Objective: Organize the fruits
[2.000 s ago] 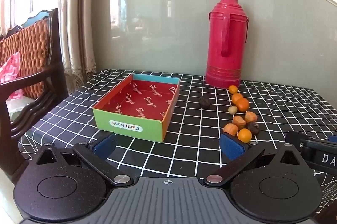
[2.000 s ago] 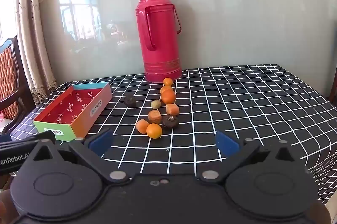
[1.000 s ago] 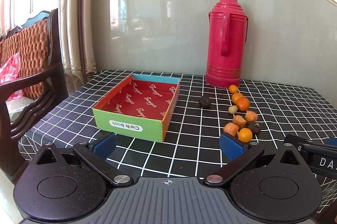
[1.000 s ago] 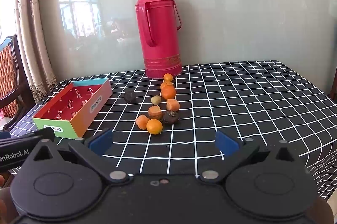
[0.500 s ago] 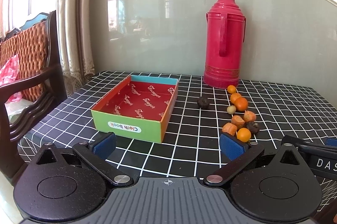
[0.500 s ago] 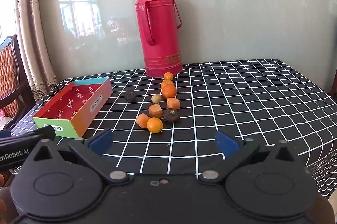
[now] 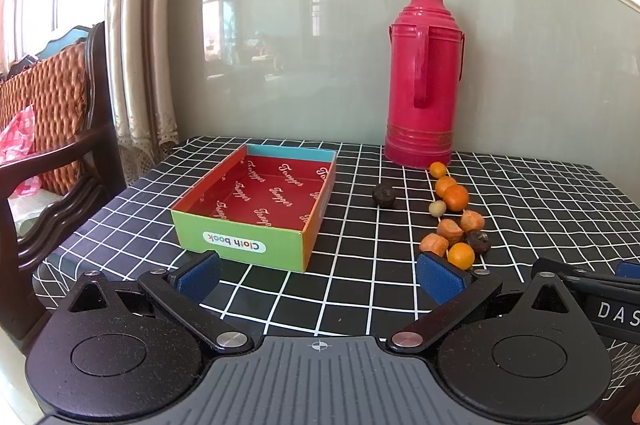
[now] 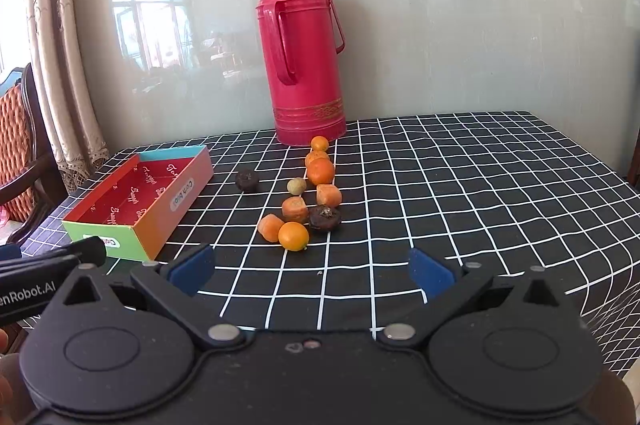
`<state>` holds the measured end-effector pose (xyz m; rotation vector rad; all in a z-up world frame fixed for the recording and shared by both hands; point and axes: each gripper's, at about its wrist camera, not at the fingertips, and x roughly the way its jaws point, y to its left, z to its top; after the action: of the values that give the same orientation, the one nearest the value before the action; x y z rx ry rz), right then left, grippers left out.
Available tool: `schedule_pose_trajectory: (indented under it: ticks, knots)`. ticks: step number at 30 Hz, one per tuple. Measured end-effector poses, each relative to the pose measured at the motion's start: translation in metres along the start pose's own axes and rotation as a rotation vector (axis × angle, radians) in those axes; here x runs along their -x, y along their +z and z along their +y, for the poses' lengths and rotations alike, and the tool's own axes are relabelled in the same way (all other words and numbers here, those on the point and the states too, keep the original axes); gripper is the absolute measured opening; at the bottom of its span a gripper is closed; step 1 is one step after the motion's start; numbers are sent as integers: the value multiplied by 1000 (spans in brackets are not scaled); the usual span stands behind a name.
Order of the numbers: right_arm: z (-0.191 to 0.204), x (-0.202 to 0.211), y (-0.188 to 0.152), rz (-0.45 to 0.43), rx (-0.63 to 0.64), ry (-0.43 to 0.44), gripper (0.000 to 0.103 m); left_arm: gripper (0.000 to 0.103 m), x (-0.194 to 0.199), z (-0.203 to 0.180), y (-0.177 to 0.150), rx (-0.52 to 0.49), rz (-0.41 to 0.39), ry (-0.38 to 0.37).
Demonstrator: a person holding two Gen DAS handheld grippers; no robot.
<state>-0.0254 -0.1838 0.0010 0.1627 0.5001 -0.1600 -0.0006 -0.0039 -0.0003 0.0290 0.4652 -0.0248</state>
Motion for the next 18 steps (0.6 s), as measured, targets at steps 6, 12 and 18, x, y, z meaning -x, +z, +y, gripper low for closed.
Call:
schedule_pose_trajectory:
  ticks: [6, 12, 18]
  knots:
    - [-1, 0, 0, -1, -3, 0, 98, 103, 1, -2, 0, -9, -8, 0]
    - [-4, 1, -1, -4, -7, -1, 98, 103, 0, -3, 0, -16, -10, -3]
    - [-5, 1, 1, -4, -10, -3, 98, 103, 1, -4, 0, -19, -14, -3]
